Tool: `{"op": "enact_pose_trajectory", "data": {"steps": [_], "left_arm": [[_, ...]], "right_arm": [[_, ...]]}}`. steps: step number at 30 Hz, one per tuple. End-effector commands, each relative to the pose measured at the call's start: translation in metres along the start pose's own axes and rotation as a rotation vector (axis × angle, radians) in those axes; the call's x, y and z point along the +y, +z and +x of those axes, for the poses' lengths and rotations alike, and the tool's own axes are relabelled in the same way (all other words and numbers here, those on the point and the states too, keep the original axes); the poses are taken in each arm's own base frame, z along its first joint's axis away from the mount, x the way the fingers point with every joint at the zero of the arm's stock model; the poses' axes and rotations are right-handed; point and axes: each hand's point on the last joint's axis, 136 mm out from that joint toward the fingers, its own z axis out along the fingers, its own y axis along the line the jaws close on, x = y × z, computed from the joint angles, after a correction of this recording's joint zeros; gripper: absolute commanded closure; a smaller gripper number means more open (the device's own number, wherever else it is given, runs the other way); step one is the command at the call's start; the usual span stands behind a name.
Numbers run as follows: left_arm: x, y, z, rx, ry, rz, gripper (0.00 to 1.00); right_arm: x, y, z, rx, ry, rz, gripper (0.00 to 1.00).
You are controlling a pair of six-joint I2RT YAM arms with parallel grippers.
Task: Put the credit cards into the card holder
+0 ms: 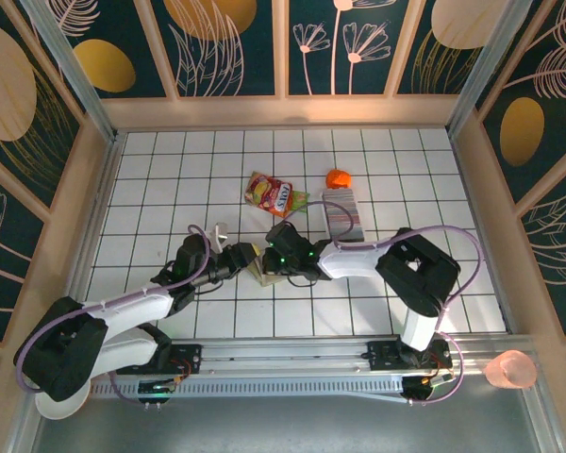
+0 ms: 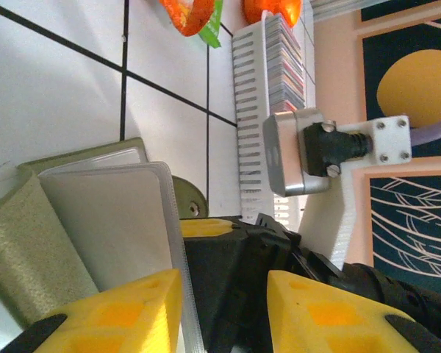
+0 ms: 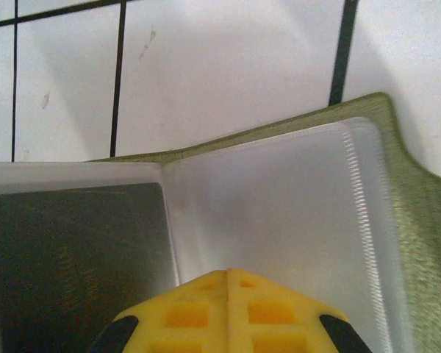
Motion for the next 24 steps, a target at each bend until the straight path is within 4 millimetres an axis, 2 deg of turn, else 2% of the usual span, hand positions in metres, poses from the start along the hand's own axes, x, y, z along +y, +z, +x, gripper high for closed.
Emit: {"op": "enact_pose_trajectory", "data": {"steps": [1, 6, 12, 17, 24], "left_arm": [[-0.016, 0.003, -0.006, -0.021, 0.013, 0.049, 0.65], [-0.011, 0.014, -0.007, -0.02, 0.012, 0.021, 0.66], [-0.016, 0.034, -0.009, 0.003, 0.015, 0.041, 0.71], [-0.009, 0.049, -0.008, 0.009, 0.01, 0.036, 0.75], [-0.007, 0.069, -0.007, 0.024, -0.006, 0.076, 0.79]], "right_arm": [[-0.016, -0.019, -0.014, -0.067, -0.026, 0.085, 0.94], [-0.031, -0.037, -0.021, -0.115, -0.044, 0.148, 0.88], [-0.034, -0.066, -0.028, -0.176, -0.069, 0.151, 0.87], [-0.044, -0.089, -0.03, -0.218, -0.077, 0.18, 0.83], [-0.049, -0.103, -0.024, -0.234, -0.064, 0.162, 0.82]]}}
